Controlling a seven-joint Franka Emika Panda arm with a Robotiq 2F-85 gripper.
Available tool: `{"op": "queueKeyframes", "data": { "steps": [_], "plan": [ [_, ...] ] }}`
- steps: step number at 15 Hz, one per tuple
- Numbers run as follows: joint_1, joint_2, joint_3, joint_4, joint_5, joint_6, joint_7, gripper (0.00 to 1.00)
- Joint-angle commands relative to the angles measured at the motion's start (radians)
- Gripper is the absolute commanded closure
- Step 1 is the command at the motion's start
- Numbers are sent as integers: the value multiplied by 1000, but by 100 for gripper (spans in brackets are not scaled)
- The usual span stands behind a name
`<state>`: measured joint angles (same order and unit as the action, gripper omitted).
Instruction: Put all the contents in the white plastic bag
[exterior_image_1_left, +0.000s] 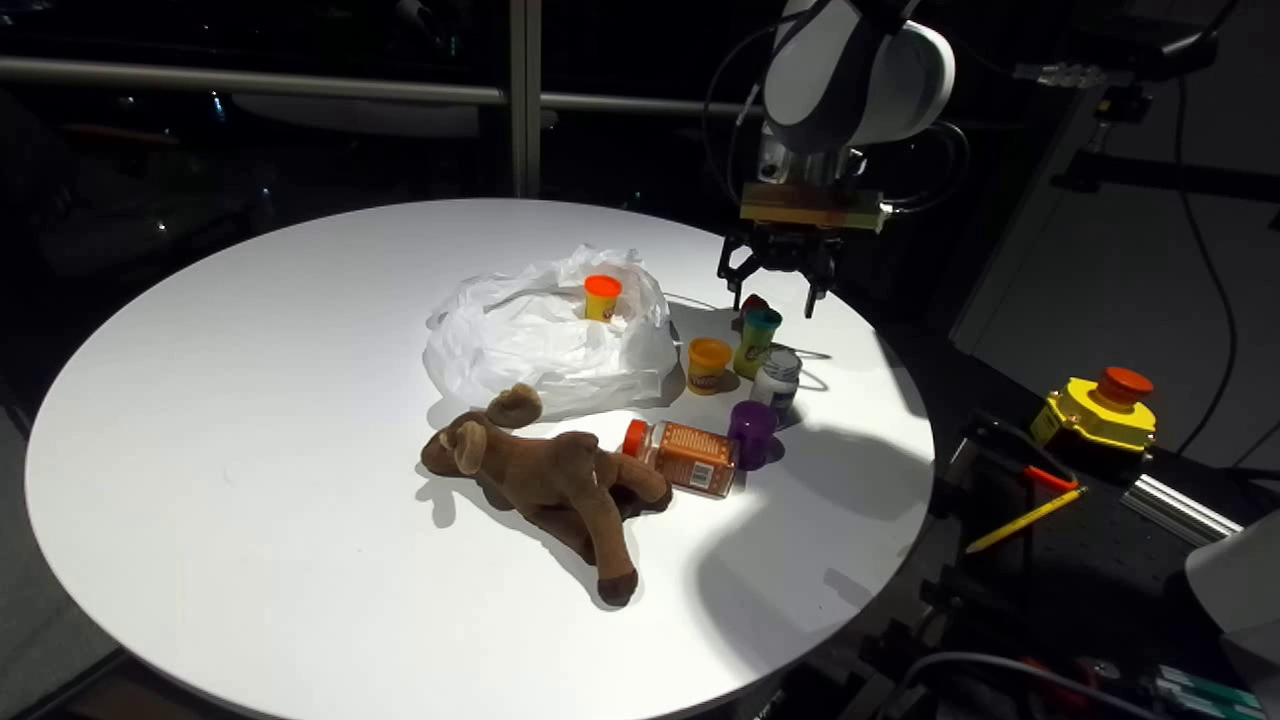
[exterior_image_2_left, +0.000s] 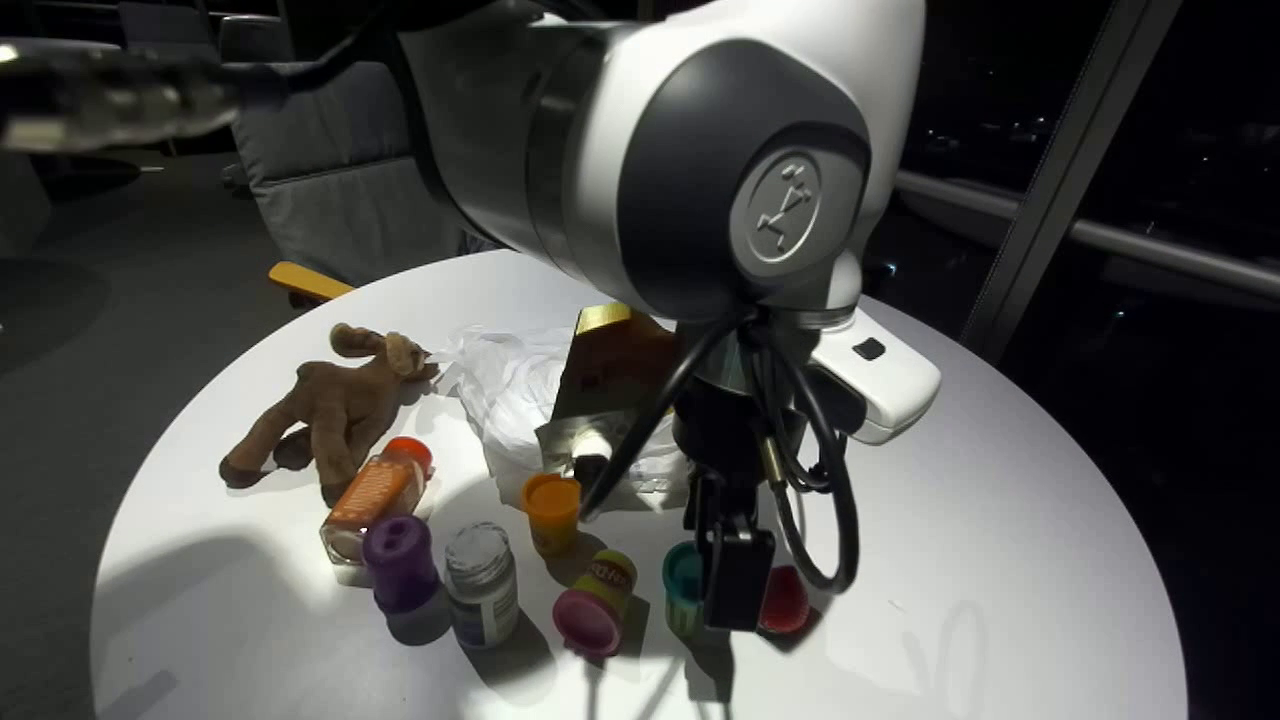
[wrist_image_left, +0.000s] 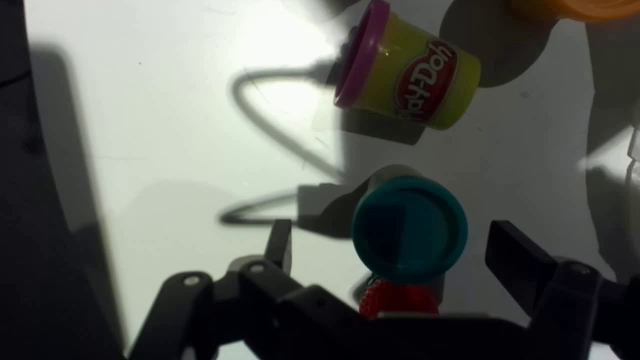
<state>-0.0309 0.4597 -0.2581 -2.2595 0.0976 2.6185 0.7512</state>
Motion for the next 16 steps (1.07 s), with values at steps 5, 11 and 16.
{"op": "queueKeyframes", "data": {
  "steps": [5, 11, 16],
  "plan": [
    [-6, 27, 4, 51, 29, -17, 31, 34],
    [-10, 41, -3, 68, 32, -22, 35, 72],
    [-4, 7, -9, 64, 24, -40, 42, 72]
  ]
}}
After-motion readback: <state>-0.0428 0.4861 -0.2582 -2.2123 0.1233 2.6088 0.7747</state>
